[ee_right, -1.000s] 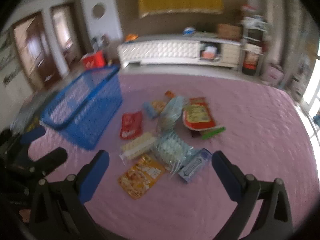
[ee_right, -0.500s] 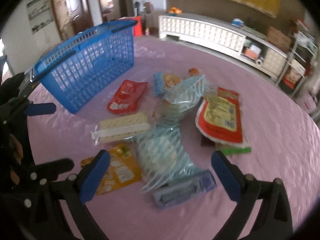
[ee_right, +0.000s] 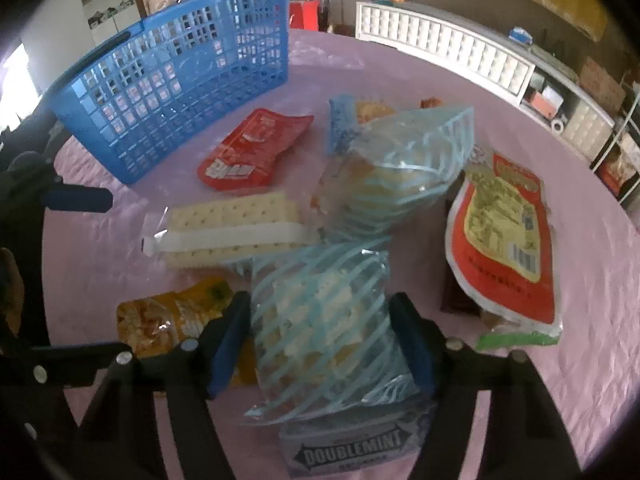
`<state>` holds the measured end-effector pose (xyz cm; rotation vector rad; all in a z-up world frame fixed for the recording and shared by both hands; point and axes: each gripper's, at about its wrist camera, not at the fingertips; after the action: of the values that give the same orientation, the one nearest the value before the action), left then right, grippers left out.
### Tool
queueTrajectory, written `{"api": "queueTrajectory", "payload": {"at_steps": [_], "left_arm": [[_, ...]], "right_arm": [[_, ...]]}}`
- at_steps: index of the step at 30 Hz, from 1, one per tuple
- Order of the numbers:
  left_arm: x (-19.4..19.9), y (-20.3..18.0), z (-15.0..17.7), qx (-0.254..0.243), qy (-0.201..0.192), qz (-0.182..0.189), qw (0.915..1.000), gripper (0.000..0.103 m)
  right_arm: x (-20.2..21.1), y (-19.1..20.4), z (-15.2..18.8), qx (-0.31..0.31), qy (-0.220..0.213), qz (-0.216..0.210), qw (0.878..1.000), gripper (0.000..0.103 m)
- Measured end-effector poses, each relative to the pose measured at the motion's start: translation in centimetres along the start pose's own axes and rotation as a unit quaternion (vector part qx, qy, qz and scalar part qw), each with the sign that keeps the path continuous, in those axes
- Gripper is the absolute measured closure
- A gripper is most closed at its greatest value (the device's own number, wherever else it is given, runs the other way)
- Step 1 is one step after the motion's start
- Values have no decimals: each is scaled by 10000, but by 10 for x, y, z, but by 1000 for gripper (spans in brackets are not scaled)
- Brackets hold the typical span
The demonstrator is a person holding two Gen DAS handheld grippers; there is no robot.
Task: Organize snacks
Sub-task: 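Reach the right tool down and grasp the light-blue striped biscuit bag, then lift the striped bag with the right tool while the left tool grasps the clear zip bag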
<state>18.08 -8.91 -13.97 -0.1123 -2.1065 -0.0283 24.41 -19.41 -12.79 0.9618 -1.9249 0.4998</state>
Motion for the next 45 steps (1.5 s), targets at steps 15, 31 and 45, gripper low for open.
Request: {"api": "queueTrajectory", "payload": {"at_steps": [15,31,45], "left_arm": [[44,-14,-58,-152,-616,130,9979,9],[-34,-50,-122,-562,-113,321,9978,9],[-90,-51,-133,-445,461,285,9975,60]], "right_arm": [[97,-13,6,-763,-1109,409,9901,36],[99,-95,8,-2235,-1293,1070,9601,36],[85,-95,5,-2160,-1034,956,9662,36]]}}
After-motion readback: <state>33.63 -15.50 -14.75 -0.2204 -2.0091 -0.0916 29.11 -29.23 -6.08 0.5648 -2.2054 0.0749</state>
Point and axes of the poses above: each gripper's, at about its wrist camera, not at the fingertips, and x roughly against the way its jaws point, y to its left, z to its underside, and after that the axes turned 2 degrees about -y, right-handed
